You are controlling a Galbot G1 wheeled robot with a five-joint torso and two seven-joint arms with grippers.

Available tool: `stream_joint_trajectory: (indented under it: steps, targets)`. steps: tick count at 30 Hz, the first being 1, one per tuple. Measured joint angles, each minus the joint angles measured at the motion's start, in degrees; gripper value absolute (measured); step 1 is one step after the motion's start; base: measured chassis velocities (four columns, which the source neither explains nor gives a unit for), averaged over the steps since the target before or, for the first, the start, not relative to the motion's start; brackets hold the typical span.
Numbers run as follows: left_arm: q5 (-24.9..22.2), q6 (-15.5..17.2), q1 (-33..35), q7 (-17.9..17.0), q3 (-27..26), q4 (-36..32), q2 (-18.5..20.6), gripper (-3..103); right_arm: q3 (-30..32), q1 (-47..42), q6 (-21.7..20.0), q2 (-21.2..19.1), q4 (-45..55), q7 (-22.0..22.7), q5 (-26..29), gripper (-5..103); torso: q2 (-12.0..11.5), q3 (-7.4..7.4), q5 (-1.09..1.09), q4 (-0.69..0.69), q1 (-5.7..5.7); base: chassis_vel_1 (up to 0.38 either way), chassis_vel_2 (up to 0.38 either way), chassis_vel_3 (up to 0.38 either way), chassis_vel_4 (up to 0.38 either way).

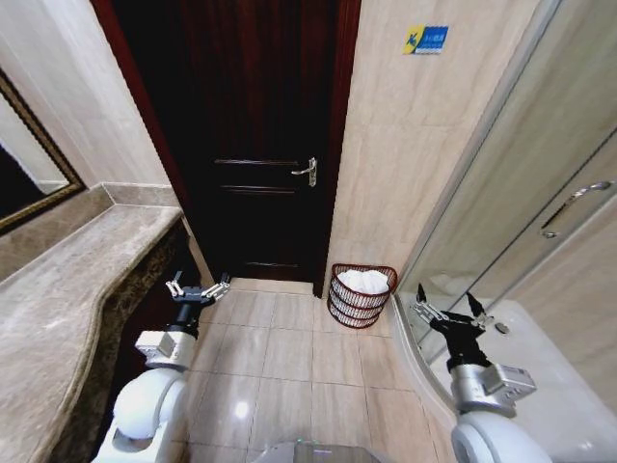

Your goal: Discard the used towel into the hamper.

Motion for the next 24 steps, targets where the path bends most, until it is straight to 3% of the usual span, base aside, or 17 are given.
stream_joint_trajectory:
  steps: [11,18,24]
  targets:
    - [0.23,-0.06,0.12,0.05,0.01,-0.15,-0.19,100,-0.01,-0.04,-0.14,-0.02,0.00,0.59,0.27,100,3.41,1.85,0.00,0.00,1.55,0.000,0.000,0.000,0.000]
    - [2.34,-5.59,0.55,-0.53,0.13,1.77,-0.58,100,-0.32,-0.25,-0.73,-0.24,0.00,1.12,0.91,100,5.32,2.92,0.00,0.00,2.42,0.000,0.000,0.000,0.000]
    - [2.35,-7.11,1.20,-1.14,0.30,2.81,-1.47,100,-1.06,-0.44,-2.22,-0.76,0.00,2.17,1.11,100,5.47,3.02,0.00,0.00,2.47,0.000,0.000,0.000,0.000]
